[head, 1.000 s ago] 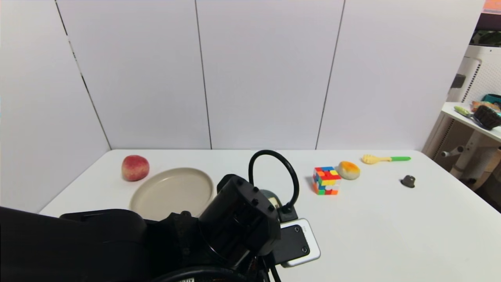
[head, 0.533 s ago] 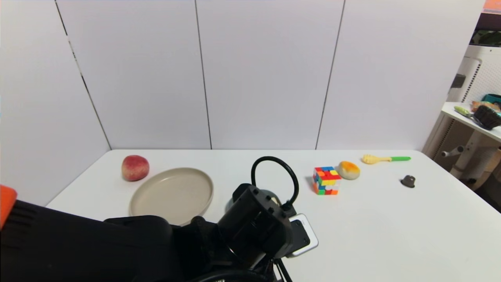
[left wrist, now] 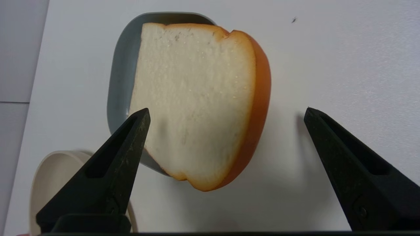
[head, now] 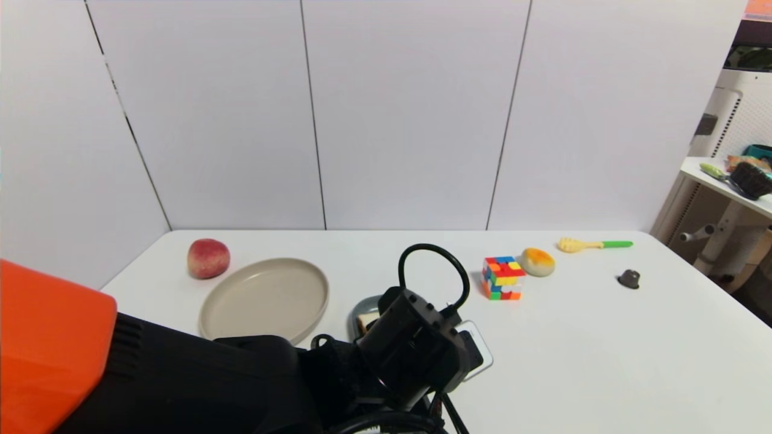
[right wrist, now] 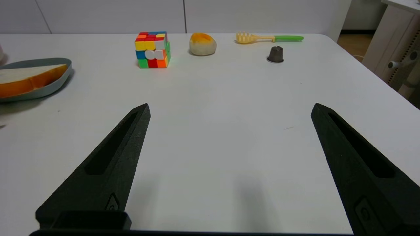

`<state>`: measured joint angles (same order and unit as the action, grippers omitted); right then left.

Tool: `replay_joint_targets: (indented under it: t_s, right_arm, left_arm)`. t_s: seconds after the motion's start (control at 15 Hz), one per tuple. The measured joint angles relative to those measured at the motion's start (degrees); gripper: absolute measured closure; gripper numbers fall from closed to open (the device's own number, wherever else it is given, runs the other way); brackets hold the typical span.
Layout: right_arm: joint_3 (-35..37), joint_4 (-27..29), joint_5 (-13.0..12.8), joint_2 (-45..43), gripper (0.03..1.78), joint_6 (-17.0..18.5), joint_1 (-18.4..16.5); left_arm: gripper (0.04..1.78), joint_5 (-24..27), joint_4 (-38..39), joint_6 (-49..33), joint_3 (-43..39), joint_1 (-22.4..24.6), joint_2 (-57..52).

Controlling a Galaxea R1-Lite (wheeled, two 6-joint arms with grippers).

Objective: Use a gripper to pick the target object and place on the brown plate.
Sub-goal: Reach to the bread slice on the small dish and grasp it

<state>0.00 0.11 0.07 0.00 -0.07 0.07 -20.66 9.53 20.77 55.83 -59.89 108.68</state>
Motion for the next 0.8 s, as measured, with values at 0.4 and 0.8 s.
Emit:
replay_joint_targets:
  t_s: [0.4, 0.8]
  right_arm:
    - [0.0, 0.0, 0.0, 0.0, 0.12, 0.0, 0.0]
    - [0.0, 0.0, 0.0, 0.0, 0.12, 0.0, 0.0]
  left_arm:
    - [0.13, -1.4, -0.1, 0.1, 0.1, 0.2, 0.4]
    - [0.13, -1.4, 0.1, 0.2, 0.8, 0.9, 1.1]
